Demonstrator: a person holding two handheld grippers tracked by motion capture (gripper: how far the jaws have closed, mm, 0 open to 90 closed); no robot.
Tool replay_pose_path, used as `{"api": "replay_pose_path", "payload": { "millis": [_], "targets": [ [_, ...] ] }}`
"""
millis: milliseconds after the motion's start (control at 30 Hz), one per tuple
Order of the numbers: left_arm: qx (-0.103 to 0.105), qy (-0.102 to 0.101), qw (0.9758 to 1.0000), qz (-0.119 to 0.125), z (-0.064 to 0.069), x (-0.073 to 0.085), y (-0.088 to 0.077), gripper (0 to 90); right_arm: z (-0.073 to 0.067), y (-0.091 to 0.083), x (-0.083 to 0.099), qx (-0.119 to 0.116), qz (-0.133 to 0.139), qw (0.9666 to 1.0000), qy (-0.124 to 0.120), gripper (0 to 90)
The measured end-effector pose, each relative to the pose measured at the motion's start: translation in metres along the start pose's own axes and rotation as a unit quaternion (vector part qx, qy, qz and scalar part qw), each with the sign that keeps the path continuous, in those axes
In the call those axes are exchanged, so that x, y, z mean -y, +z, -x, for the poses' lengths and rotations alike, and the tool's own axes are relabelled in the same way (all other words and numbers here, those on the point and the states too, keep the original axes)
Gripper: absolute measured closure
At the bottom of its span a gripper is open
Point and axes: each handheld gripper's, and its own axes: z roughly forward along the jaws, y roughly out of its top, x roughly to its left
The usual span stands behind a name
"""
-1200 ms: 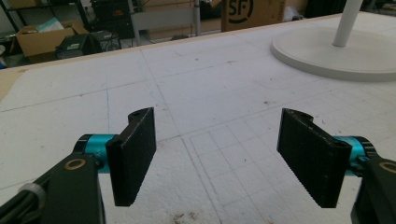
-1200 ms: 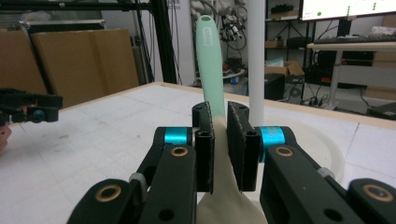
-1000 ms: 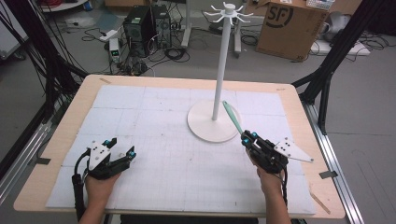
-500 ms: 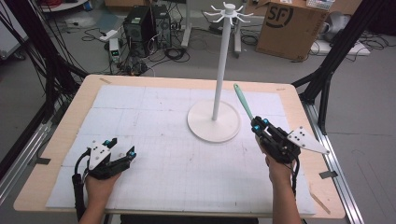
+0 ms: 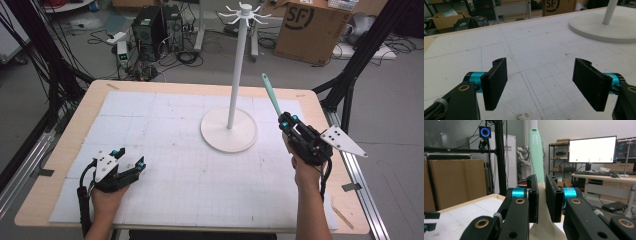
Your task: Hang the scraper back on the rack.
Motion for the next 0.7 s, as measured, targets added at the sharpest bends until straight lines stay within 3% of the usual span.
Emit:
{"api": "replay_pose_path", "payload": {
  "millis": [400, 700],
  "targets": [
    [-0.001, 0.001, 1.0, 0.001, 0.0, 0.0, 0.0, 28.5, 0.004, 0.012, -0.037, 0.008, 0.025, 0.9996, -0.014, 81.9],
    [0.0, 0.001, 1.0, 0.001, 0.0, 0.0, 0.0, 28.6, 0.004, 0.024, -0.047, 0.005, 0.019, 0.9996, -0.018, 81.9]
  ]
}}
